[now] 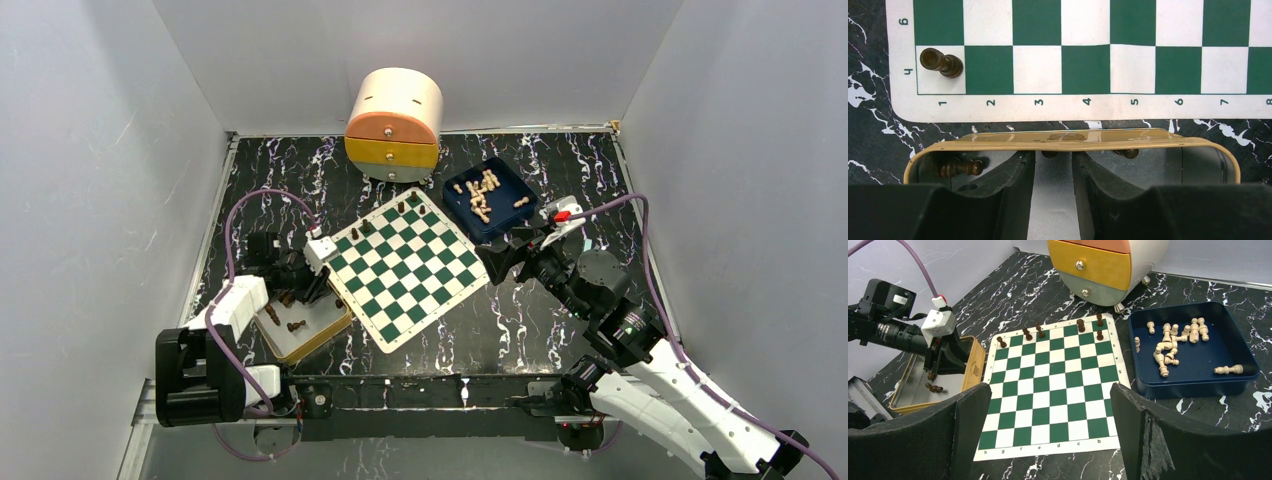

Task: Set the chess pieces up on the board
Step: Pick up the chess piece from the storage box.

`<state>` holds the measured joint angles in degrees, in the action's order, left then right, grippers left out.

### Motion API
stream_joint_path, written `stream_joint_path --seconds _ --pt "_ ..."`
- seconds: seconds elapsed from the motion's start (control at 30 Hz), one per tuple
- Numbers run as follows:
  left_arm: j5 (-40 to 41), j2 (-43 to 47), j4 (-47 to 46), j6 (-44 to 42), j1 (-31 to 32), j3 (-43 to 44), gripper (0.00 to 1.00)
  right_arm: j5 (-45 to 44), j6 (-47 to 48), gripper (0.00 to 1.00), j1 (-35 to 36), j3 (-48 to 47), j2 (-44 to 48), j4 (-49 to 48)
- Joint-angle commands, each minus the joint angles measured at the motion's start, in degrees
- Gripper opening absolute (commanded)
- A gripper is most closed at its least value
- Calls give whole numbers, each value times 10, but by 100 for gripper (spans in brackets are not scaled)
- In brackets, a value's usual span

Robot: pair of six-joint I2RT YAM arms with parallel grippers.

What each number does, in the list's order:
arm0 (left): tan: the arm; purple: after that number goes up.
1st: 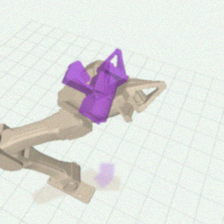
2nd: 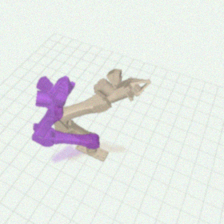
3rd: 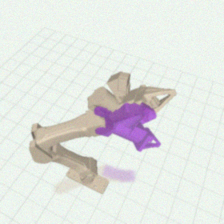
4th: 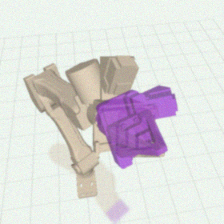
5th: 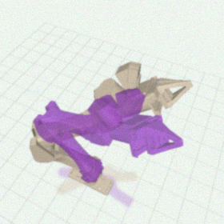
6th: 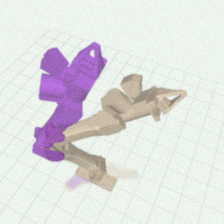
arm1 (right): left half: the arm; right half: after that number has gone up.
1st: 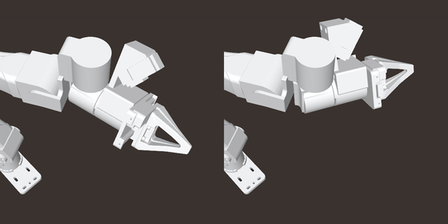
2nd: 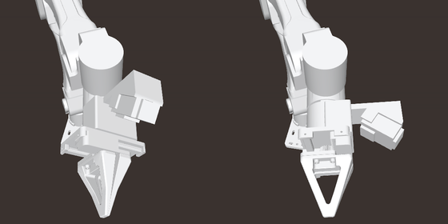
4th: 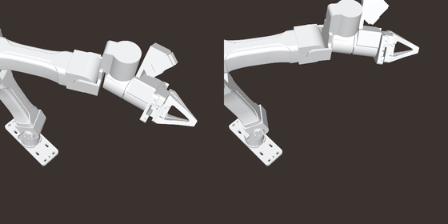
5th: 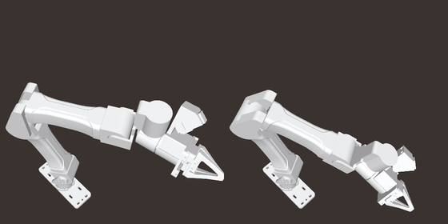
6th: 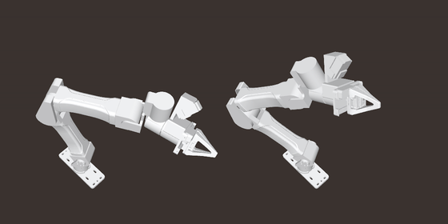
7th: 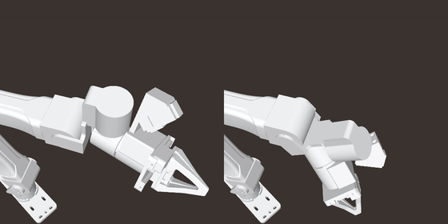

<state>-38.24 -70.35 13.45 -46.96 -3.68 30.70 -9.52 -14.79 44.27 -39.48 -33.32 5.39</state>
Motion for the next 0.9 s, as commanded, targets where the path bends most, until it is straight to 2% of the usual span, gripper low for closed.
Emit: stream_joint_path --seconds 0.0,0.17,0.57,0.87 --pt "-23 -8 -1 -13 -4 16 30 -13 7 99 0 4 4 -37" --pt "-23 -16 0 -15 -4 21 25 -15 10 99 0 5 2 -38" --pt "-6 -19 27 -6 -4 40 0 -18 14 99 -1 0 -2 -37" --pt "35 25 41 15 -4 20 0 -14 12 99 0 0 6 -36"
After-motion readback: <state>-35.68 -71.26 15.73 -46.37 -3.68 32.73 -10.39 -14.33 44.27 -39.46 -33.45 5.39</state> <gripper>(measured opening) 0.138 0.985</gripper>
